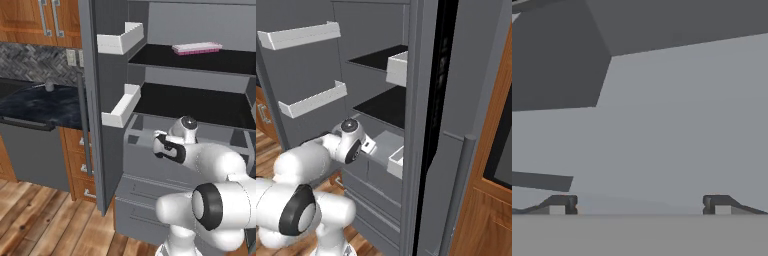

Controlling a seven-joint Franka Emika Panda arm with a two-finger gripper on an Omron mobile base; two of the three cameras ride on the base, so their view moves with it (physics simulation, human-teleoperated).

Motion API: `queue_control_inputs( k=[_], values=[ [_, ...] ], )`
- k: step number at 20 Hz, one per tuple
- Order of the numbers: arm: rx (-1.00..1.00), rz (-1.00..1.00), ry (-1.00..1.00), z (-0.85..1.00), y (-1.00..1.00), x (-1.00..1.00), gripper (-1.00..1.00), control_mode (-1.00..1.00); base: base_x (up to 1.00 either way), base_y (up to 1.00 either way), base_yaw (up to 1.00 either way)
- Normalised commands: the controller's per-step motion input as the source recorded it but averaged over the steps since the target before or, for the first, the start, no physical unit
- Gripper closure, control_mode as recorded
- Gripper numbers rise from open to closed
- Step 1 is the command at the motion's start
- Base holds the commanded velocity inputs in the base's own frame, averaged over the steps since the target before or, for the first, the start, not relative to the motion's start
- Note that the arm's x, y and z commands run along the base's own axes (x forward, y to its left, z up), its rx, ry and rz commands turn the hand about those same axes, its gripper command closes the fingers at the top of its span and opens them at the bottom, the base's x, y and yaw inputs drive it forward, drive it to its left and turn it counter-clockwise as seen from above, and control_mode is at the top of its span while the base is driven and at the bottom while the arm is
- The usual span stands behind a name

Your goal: Place the broccoli and mushroom inside the fridge drawer. Close the drawer after placing the vegetables.

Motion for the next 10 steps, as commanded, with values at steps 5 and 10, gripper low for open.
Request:
queue_control_inputs(
  k=[5,10],
  values=[
    [0.00,0.00,0.00,0.09,-0.12,0.23,-1.00,-1.00,0.00,0.00,0.00],
    [0.00,-0.01,0.00,0.12,0.02,-0.95,-1.00,-1.00,0.00,0.00,0.00]
  ],
)
